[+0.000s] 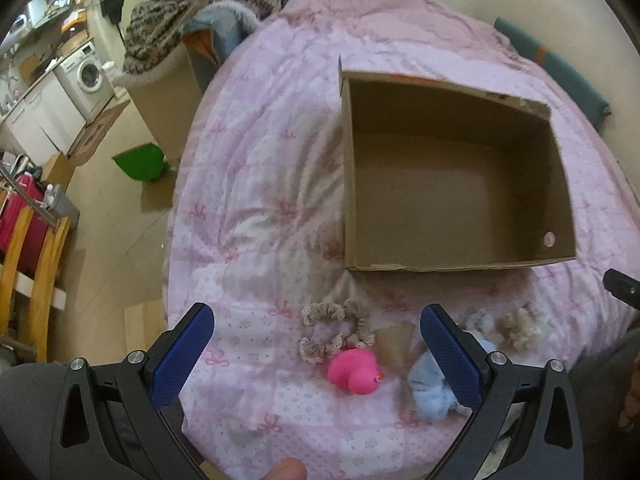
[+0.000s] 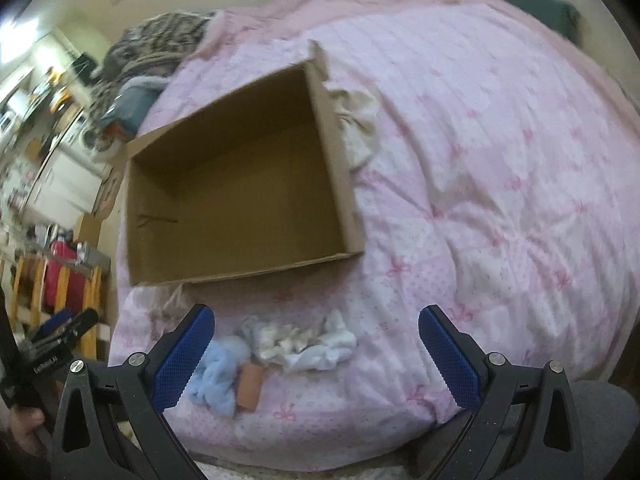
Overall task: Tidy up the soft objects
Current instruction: 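Lower the right tool onto the white sock and close on it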
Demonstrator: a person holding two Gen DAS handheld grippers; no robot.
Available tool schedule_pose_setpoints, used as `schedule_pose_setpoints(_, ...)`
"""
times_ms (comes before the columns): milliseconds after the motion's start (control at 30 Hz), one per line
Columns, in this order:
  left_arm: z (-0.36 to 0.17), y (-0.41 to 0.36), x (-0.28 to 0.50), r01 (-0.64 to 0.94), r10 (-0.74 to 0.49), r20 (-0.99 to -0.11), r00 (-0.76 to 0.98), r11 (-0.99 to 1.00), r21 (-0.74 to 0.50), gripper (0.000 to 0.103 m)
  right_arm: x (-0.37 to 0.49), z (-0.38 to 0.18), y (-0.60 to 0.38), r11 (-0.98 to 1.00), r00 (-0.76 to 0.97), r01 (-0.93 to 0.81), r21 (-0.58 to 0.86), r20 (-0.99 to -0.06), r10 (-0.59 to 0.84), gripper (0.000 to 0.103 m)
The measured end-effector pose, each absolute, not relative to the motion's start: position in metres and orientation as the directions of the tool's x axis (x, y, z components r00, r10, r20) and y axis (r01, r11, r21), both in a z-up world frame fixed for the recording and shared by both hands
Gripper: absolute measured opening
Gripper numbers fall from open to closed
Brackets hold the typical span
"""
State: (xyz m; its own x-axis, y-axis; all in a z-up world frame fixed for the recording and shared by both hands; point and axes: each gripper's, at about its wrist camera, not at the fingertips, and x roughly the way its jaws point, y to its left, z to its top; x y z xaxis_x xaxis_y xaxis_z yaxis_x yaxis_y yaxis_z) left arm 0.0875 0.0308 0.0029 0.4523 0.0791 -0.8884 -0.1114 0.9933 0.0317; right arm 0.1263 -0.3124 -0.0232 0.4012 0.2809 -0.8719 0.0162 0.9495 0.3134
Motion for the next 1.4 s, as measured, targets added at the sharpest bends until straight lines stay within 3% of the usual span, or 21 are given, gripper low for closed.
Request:
schedule_pose_setpoints(367, -0.039, 0.058, 0.094, -0.232, 0.084, -0.924, 0.373, 0.973, -0.005, 0.103, 0.145, -0.092, -0.307, 0.905, 0.18, 0.099, 0.413, -0.902, 0.392, 0.103)
schedule_pose_setpoints(700, -0.044, 0.058, 0.096, -0.243, 0.071, -0.932, 0.355, 0.97, -0.019, 0.103, 0.145, -0.128, -0.251, 0.964, 0.084, -0.053, 0.262, -0.96, 0.266, 0.103)
schedule_pose_setpoints(733, -0.044, 0.058, 0.096, -0.242, 0.069, -0.932, 0.356, 0.97, -0.021, 0.103, 0.146, -0.13, -0.251, 0.964, 0.087, -0.049, 0.261, -0.96, 0.264, 0.091)
schedule_pose_setpoints(800, -0.043, 0.058, 0.096, -0.244, 0.07, -0.93, 0.36, 0.97, -0.021, 0.103, 0.149, -0.133, -0.257, 0.957, 0.082, -0.014, 0.289, -0.954, 0.289, 0.077)
schedule_pose_setpoints(933, -0.044, 0.059, 0.096, -0.246, 0.073, -0.929, 0.363, 0.969, -0.019, 0.103, 0.149, -0.13, -0.28, 0.927, 0.121, 0.086, 0.365, -0.927, 0.354, 0.062)
schedule_pose_setpoints(1133, -0.042, 0.059, 0.095, -0.244, 0.074, -0.928, 0.366, 0.97, -0.019, 0.103, 0.153, -0.119, -0.312, 0.888, 0.199, 0.209, 0.411, -0.907, 0.373, 0.057)
schedule_pose_setpoints(1333, -0.042, 0.06, 0.094, -0.247, 0.069, -0.928, 0.366, 0.969, -0.025, 0.103, 0.15, -0.12, -0.317, 0.88, 0.184, 0.223, 0.42, -0.904, 0.385, 0.057)
schedule_pose_setpoints(1400, -0.041, 0.061, 0.093, -0.248, 0.073, -0.927, 0.369, 0.968, -0.023, 0.103, 0.149, -0.113, -0.32, 0.845, 0.213, 0.222, 0.487, -0.87, 0.445, 0.058)
